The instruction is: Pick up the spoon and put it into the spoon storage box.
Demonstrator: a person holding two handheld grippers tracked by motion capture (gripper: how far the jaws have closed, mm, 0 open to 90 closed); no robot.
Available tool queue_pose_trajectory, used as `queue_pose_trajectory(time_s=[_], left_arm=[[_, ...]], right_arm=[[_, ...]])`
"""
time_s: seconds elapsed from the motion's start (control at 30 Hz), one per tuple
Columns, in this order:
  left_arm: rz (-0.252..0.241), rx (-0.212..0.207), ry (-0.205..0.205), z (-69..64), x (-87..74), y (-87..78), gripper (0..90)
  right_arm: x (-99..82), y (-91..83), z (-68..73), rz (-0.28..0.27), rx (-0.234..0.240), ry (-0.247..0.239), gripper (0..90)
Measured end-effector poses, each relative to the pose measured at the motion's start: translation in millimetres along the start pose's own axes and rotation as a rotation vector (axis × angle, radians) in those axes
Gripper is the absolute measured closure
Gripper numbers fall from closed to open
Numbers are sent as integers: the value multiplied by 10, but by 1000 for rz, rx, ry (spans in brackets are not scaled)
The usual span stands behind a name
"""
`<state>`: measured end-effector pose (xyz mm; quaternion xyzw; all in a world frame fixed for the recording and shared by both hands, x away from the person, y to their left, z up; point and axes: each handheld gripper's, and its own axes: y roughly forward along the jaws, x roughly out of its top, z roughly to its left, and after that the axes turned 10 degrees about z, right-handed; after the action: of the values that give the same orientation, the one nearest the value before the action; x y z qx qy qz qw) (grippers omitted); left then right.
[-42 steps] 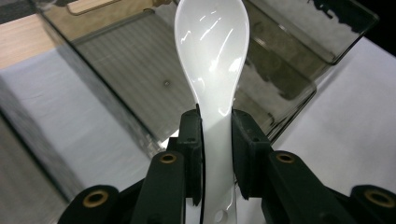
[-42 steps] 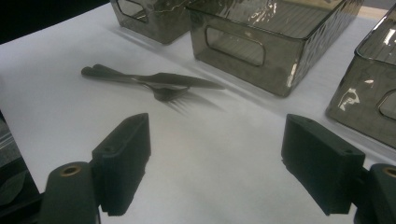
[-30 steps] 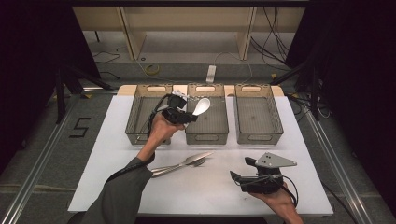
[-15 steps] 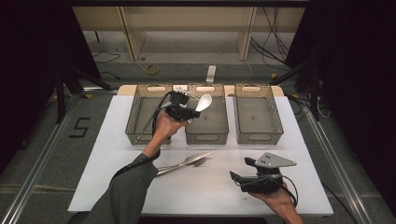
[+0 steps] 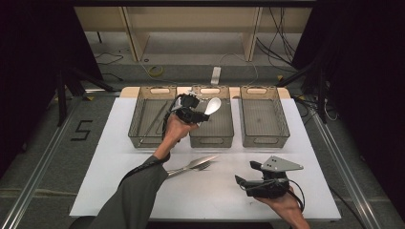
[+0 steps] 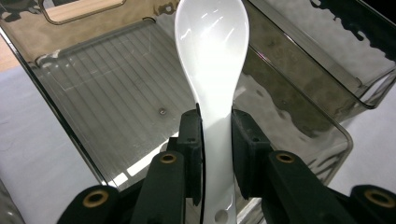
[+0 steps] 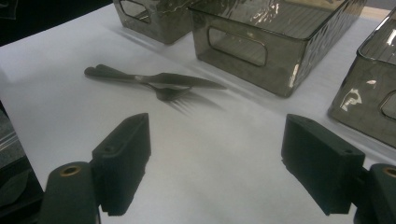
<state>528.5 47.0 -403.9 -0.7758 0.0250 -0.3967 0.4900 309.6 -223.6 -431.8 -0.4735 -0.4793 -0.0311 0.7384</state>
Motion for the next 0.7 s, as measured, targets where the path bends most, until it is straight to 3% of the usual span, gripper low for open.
queue_pose_trajectory(time_s=[0.33, 0.7], left_arm=[[18, -11, -12, -20, 5, 95, 742], [44, 9, -33, 10, 17, 164, 741]], right_arm=[[1, -4, 1, 1, 0, 0, 251], [1, -4, 1, -1, 1, -3, 251]])
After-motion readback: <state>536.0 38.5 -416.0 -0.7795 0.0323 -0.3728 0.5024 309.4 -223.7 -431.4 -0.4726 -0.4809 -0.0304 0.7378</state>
